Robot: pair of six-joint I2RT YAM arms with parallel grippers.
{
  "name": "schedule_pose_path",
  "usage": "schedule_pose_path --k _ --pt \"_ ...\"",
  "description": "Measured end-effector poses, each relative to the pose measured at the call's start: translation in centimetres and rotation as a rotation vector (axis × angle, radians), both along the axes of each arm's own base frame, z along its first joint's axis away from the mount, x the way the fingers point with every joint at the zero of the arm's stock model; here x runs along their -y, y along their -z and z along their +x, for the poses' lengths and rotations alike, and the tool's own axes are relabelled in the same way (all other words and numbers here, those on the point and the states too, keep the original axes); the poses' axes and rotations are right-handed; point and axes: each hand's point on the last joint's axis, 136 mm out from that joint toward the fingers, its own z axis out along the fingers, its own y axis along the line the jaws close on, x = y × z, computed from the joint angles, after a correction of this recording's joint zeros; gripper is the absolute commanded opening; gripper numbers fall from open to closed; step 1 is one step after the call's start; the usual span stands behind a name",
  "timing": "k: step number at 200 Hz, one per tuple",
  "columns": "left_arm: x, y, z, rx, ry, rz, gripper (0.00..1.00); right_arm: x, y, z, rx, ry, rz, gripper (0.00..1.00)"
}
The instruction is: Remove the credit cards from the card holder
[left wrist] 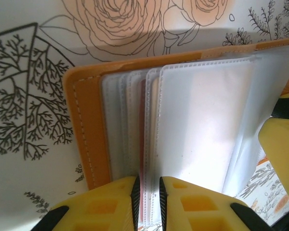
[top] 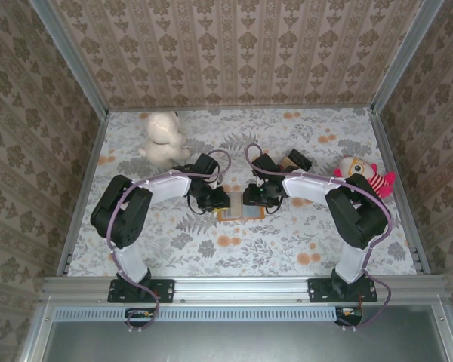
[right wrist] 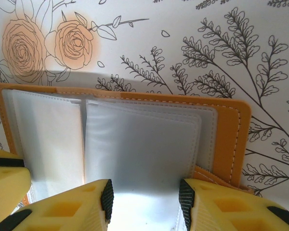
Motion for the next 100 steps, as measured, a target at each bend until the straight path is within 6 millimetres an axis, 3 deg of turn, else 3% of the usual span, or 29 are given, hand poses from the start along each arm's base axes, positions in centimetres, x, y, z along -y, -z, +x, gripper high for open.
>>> schedule_pose_path --k 49,100 --pt "0.4 -0.2 -0.2 -0.005 0.016 -0.025 0.16 0.0 0.0 0.0 0.0 -0.001 0.001 0.45" --pt "1.2 -0.8 -0.1 -0.004 0.035 -0.071 0.21 -0.1 0.0 0.0 -0.001 -0.001 0.003 0.45"
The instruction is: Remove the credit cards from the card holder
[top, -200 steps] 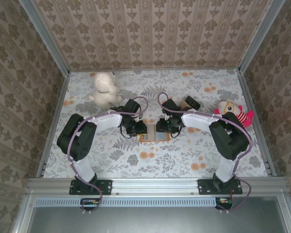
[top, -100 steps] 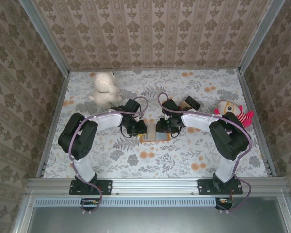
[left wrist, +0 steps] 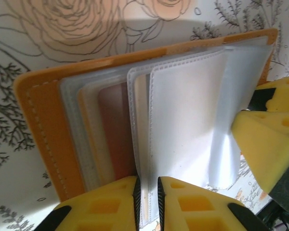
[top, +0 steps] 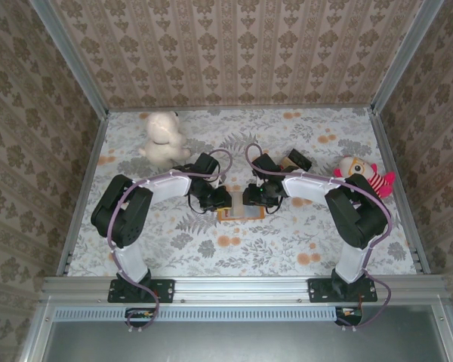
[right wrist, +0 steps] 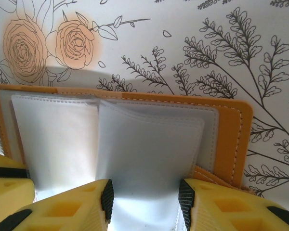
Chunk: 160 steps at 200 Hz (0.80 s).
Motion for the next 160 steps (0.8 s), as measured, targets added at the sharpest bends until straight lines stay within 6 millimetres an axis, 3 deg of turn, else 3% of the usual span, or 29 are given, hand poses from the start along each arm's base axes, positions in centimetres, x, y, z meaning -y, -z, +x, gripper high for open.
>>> schedule_pose_path --k 119,160 --pt "1.8 -2.3 1.1 0.035 0.022 -0.174 0.18 -0.2 -0.3 0.0 0.006 -0.004 0.015 0.45" --pt "2.9 -3.0 0.6 0.037 0.045 -0.216 0.16 0.9 -1.9 -0.5 0.047 0.029 0.013 0.45"
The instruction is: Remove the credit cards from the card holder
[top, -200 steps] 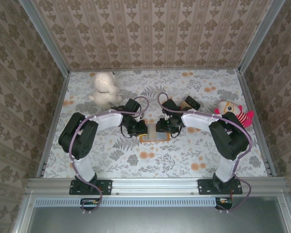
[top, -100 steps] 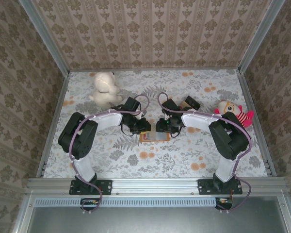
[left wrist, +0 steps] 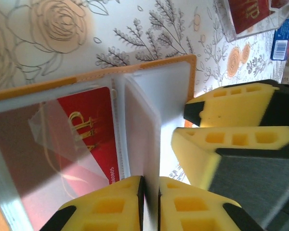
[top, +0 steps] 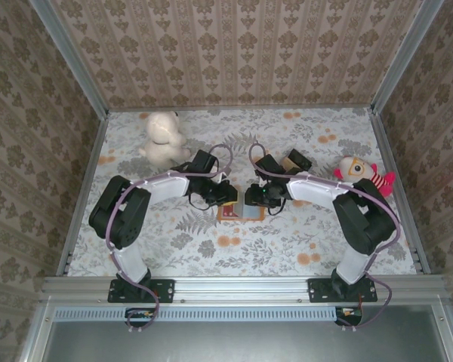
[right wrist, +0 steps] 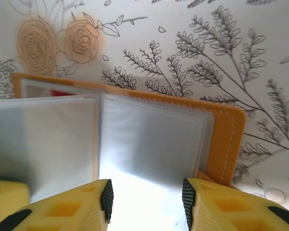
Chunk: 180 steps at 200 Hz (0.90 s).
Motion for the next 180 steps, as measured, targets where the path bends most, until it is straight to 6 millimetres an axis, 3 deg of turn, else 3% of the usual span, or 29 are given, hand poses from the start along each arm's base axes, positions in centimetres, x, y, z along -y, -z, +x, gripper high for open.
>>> schedule_pose_path --k 37,85,115,180 --pt "1.1 -0.4 -0.7 -0.001 0.017 -0.021 0.23 1.0 -2.2 0.2 0.06 0.043 0.032 0.46" --pt "2.6 -0.9 -1.7 0.003 0.051 -0.031 0.32 2.1 -1.1 -0.4 0.024 0.117 0.124 0.48" --pt "2.9 -0.9 -1.8 0.004 0.054 -0.04 0.33 2.5 -0.9 0.0 0.01 0.166 0.204 0.48" --pt "4.0 -0.5 -2.2 -0.016 0.066 -0.064 0.4 3.8 -3.6 0.8 0.089 0.244 0.265 0.5"
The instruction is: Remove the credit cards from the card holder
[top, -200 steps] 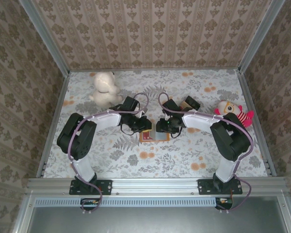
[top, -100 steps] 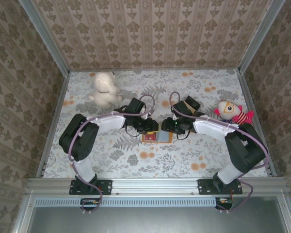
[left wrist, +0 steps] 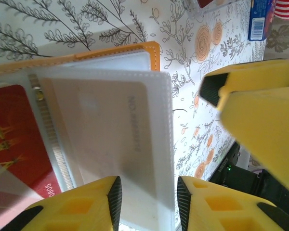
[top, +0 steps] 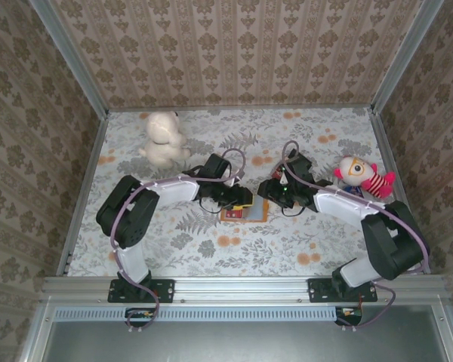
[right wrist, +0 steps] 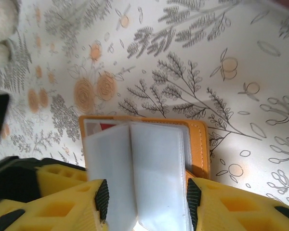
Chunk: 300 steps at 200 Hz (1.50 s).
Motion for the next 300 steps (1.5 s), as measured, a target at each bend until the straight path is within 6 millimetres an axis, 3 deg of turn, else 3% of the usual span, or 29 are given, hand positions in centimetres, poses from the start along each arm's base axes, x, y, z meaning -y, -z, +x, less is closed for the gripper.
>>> schedule_pose_path --k 27,95,128,151,196,300 --pt "0.3 -0.1 0.0 0.008 0.0 -0.007 0.4 0.4 -1.3 0.2 0.041 0.015 -0.007 0.5" --pt "-1.3 0.1 0.9 0.062 -0.069 0.097 0.3 -0.4 -0.9 -0.4 0.01 -0.03 -0.042 0.42" --pt "-1.9 1.1 0.8 0.044 -0.079 0.147 0.22 -1.0 0.9 -0.9 -0.045 -0.058 -0.073 0.39" --pt "-2.0 1.9 0.9 0.028 -0.082 0.174 0.18 -0.8 2.2 -1.4 -0.082 -0.071 -0.1 0.29" --pt "-2.1 3.2 0.9 0.002 -0.081 0.205 0.14 -1.0 3.8 -1.6 -0.129 -0.089 -0.116 0.22" --pt "-2.2 3.6 0.8 -0.012 -0.08 0.222 0.13 -1.2 5.0 -1.5 -0.157 -0.107 -0.131 0.27"
